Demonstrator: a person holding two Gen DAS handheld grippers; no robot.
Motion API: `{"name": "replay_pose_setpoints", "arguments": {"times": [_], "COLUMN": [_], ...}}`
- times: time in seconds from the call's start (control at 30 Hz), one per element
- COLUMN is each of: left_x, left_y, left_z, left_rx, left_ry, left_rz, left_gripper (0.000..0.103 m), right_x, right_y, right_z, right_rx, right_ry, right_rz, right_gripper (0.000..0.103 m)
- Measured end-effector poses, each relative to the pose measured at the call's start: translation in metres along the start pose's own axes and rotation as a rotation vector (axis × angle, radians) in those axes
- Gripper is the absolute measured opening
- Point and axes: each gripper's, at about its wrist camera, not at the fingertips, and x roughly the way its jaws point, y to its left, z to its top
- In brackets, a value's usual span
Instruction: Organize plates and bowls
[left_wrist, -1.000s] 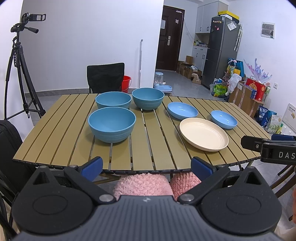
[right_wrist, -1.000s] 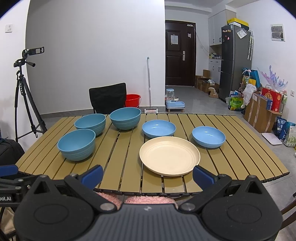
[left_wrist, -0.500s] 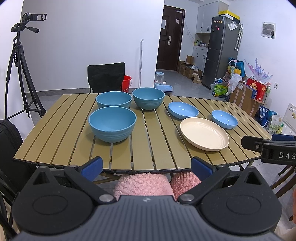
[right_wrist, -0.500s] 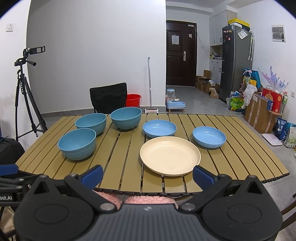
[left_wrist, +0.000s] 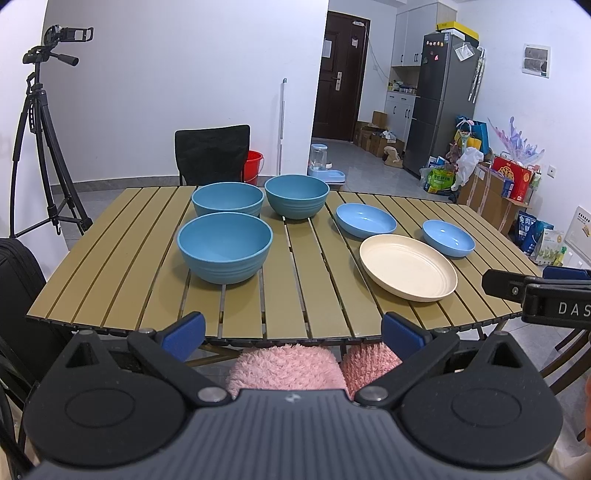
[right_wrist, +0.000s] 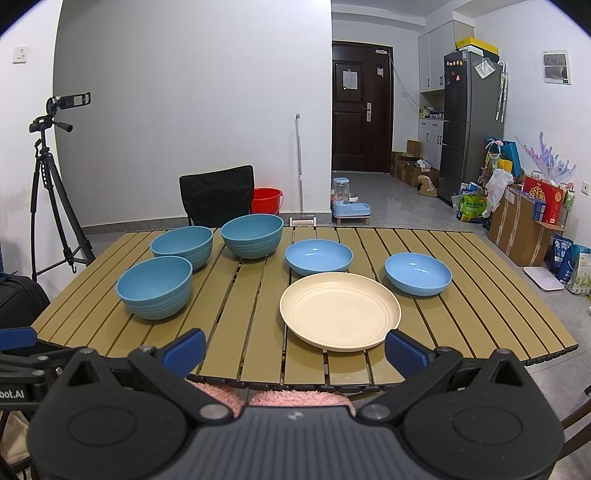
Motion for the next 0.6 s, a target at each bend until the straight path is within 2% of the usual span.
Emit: {"name": "replay_pose_setpoints", "arguments": {"times": [0.6], "left_x": [-0.0009], "left_y": [0.0009], "left_z": [0.0009], "left_rx": [-0.001], "left_ry": [-0.002], "left_rz": [0.001], "left_gripper": [0.103], "right_x": [-0.0035], "right_y": [0.0003], "right_z": [0.0055], "right_rx": [-0.003], "right_ry": [-0.009], "right_rz": [0.004], "right_gripper": [0.103]}}
